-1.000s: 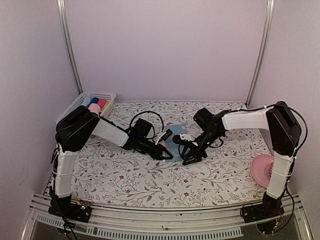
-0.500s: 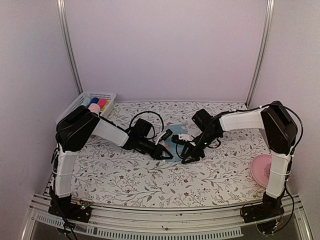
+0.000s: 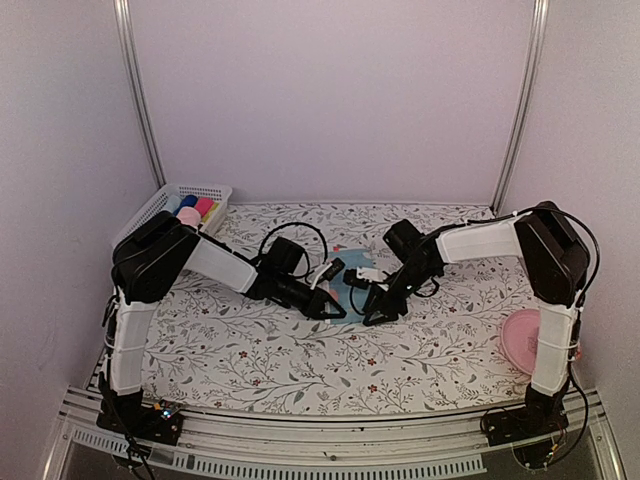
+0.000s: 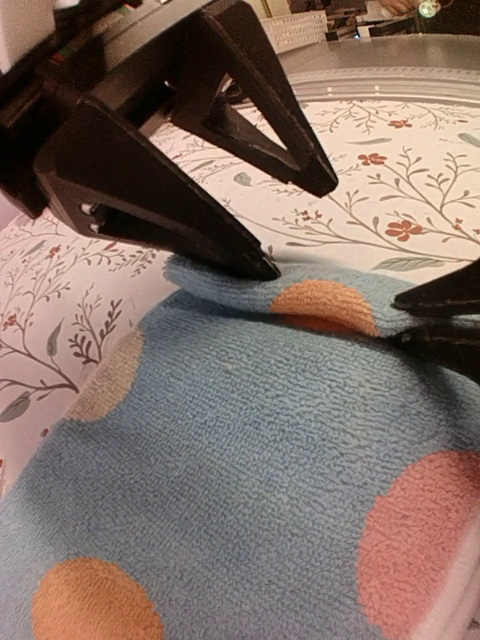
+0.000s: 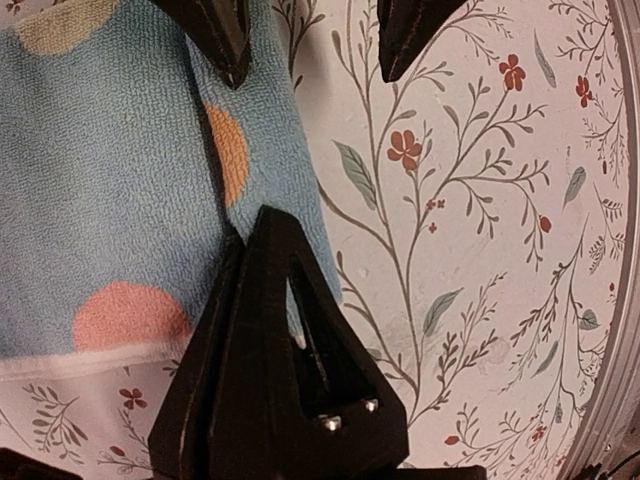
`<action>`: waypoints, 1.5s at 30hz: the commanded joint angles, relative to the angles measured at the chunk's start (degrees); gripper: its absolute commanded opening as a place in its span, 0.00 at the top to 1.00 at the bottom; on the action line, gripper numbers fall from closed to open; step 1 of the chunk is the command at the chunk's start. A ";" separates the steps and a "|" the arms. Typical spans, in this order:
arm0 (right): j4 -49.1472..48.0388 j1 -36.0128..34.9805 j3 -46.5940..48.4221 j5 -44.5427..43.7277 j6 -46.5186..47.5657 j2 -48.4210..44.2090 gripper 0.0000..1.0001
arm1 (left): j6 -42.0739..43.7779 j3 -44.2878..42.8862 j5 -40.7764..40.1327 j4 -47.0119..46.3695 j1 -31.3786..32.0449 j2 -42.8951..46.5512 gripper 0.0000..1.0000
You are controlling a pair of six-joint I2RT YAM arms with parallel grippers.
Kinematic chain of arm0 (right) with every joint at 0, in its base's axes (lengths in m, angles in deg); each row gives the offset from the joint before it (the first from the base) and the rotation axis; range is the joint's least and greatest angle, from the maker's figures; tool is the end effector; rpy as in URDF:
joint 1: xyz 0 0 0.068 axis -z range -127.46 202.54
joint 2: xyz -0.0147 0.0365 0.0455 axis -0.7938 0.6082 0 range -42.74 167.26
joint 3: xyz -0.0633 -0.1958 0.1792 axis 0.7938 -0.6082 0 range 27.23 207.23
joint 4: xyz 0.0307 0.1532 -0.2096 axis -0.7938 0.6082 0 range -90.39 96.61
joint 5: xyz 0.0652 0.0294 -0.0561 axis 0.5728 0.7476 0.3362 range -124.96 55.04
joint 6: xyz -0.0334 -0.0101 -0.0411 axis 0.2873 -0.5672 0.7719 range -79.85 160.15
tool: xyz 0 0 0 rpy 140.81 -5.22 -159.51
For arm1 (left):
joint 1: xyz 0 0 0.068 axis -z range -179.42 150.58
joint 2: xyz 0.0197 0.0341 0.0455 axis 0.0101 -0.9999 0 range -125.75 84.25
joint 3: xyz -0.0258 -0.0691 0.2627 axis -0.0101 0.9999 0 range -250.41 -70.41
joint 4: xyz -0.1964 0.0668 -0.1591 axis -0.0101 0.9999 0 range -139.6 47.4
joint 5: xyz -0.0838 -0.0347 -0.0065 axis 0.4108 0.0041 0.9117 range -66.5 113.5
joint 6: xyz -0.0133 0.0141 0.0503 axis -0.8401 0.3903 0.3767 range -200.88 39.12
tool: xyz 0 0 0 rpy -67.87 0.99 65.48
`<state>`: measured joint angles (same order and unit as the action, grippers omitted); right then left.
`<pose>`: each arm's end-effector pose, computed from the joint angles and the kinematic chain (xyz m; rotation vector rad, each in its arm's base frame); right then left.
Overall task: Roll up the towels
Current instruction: Roll the towel at the center of the board.
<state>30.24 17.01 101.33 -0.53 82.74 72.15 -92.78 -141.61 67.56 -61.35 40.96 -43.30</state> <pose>0.3047 0.2422 0.1404 -1.7913 1.9920 0.8006 0.3173 -0.3024 0.0822 0.9971 2.2555 -1.3313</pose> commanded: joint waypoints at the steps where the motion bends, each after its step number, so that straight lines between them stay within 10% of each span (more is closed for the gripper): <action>1: -1.01 0.94 1.39 -1.98 -1.34 1.42 0.57 | 0.38 0.28 -4.51 4.27 -1.01 -2.73 0.95; 15: -1.10 1.69 1.29 -5.22 -1.83 4.32 0.59 | 1.55 0.27 -8.81 6.97 -1.01 5.29 0.44; 45: -6.49 -0.73 -1.40 -20.15 -2.33 7.39 0.66 | 9.97 16.52 -6.16 -4.33 -0.83 19.84 0.29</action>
<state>22.53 16.73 102.16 -11.17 81.49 74.60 -84.63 -126.66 59.71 -62.13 40.50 -25.81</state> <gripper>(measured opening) 0.352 0.705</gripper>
